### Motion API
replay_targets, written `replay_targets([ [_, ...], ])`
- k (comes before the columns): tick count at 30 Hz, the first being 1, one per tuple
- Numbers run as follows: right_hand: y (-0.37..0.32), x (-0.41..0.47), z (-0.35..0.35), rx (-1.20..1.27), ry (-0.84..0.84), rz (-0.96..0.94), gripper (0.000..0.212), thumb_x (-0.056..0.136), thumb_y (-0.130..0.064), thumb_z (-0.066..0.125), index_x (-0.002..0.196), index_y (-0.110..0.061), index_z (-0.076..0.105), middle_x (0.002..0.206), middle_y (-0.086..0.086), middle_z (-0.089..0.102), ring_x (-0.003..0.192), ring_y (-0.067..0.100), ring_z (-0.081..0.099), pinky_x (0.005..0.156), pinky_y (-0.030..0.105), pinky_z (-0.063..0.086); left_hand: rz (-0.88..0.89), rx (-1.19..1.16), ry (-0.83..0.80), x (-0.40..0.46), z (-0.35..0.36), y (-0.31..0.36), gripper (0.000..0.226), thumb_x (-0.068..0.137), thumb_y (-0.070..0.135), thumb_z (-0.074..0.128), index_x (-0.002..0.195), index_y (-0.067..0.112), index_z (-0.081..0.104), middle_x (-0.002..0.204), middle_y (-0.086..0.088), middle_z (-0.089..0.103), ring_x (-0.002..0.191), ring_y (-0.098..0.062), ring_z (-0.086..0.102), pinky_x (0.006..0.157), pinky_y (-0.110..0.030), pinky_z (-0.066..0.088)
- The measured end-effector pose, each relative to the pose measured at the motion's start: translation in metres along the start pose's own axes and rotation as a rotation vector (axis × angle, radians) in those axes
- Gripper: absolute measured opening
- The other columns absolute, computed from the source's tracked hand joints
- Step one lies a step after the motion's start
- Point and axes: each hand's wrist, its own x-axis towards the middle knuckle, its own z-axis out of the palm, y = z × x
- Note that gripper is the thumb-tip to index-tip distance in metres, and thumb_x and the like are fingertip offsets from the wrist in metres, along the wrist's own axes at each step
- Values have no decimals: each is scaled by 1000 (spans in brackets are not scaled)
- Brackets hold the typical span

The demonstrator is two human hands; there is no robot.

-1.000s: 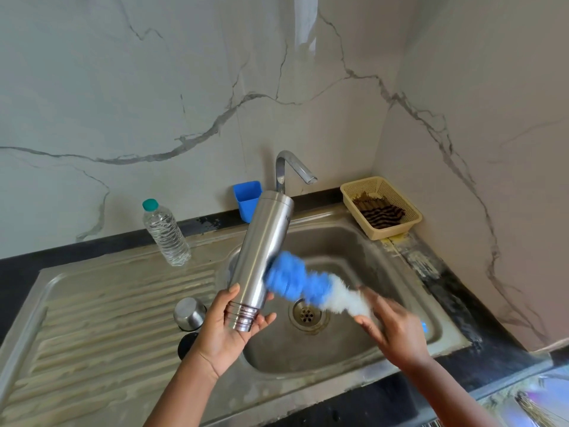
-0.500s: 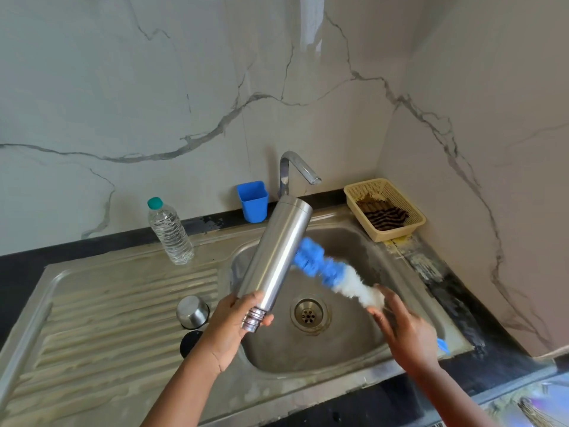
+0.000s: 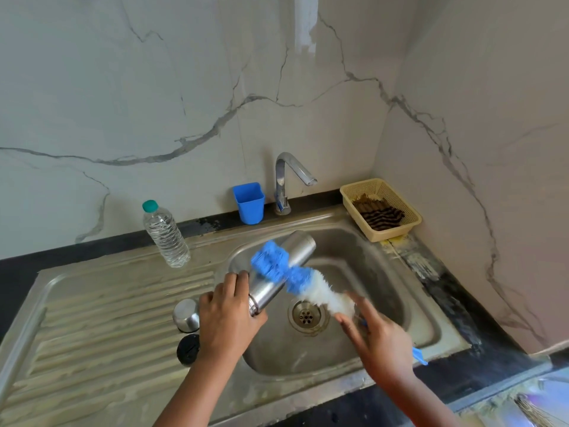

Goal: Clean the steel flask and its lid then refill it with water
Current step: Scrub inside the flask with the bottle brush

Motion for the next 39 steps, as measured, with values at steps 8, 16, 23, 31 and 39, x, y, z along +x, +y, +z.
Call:
replay_targets([
  [8,6,5,-1,-18,-78,-31,58,88,-78,29,121,-39,56,60,-11,61,54,16,65,42,27,46,16,-11,-11,-3,-1,-5,74,40,33,89,104,2,68,96,-13,63,72,-32,65,60,-40,50],
  [16,11,16,1,-45,-59,144,63,88,-76,26,128,-37,54,57,-12,54,58,18,63,47,30,48,-2,-53,-31,-10,-4,-6,76,45,35,88,110,2,68,94,-11,62,71,-30,65,58,-40,52],
  [23,23,7,17,-28,-116,205,67,85,-80,20,128,-37,48,65,-3,64,63,27,66,53,37,53,0,-64,-82,-14,-6,-2,76,46,41,88,111,5,68,93,-8,62,70,-28,66,56,-39,53],
  [31,26,25,6,184,-353,240,72,85,-46,70,139,-50,23,109,-6,54,94,12,60,67,31,47,-37,-86,-255,-22,-19,-5,79,61,56,78,129,21,59,117,6,61,97,-18,68,72,-33,53],
  [39,-26,46,16,129,-648,-141,97,56,-43,91,137,-55,39,126,-11,22,106,-1,42,86,22,50,66,16,-476,-25,-37,7,71,68,52,68,130,25,48,126,8,48,110,-18,59,82,-34,44],
])
